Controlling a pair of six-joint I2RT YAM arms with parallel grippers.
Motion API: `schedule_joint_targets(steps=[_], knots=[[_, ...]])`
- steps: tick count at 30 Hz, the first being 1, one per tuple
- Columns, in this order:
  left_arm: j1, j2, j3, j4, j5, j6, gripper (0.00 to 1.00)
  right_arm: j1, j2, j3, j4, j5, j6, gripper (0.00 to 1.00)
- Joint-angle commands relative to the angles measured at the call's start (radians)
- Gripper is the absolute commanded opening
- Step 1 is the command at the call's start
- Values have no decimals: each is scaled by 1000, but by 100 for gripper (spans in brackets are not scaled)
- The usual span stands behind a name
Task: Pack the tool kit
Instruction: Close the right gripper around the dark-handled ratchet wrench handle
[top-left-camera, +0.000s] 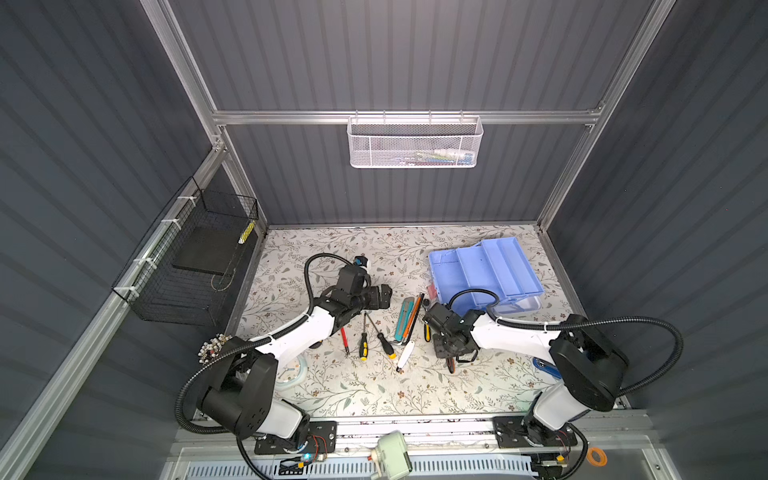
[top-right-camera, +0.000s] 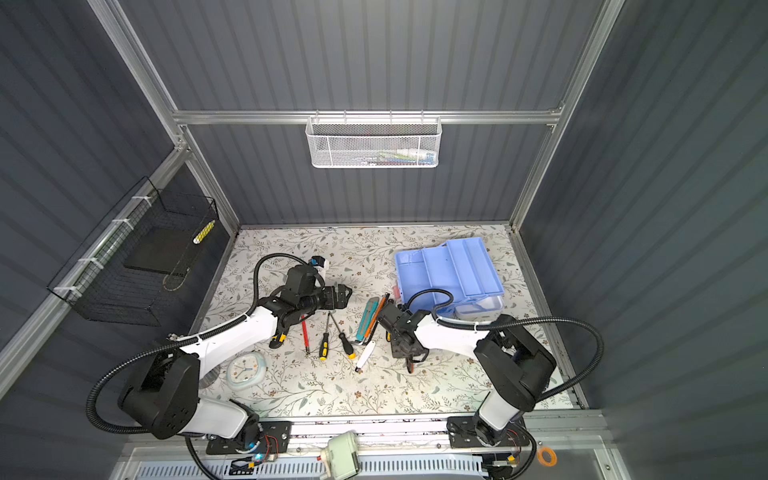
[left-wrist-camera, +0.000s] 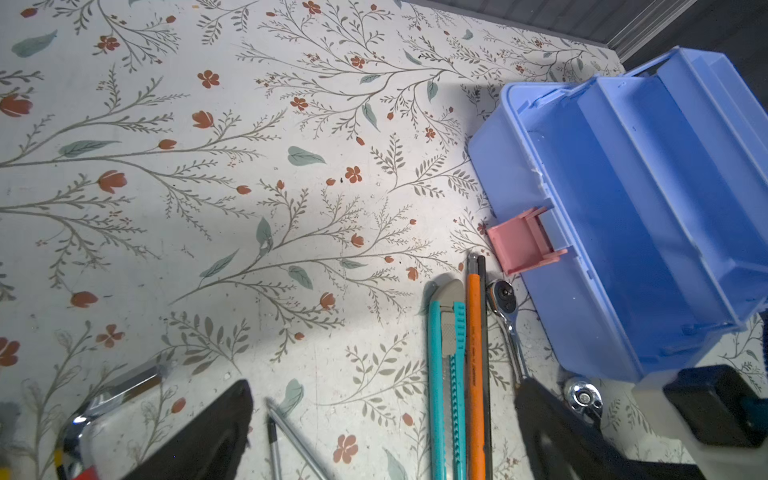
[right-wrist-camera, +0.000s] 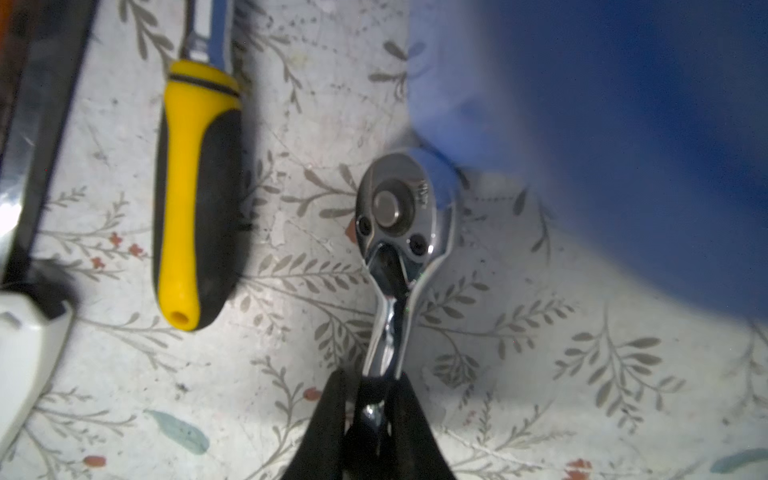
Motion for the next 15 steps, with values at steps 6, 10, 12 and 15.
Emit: schedule_joint_targets(steps=[6, 10, 12, 15], knots=[[6, -21, -17, -26, -15, 19, 100, -1, -93, -24, 10, -22, -41, 0], [6, -20, -14, -24, -13, 17, 100, 2, -141, -11, 1, -37, -59, 0], [6, -20, -14, -25, -12, 17, 100, 4, -162, 0, -10, -41, -63, 0], [6, -20, -14, -24, -13, 14, 100, 7, -190, 5, -17, -53, -71, 0]])
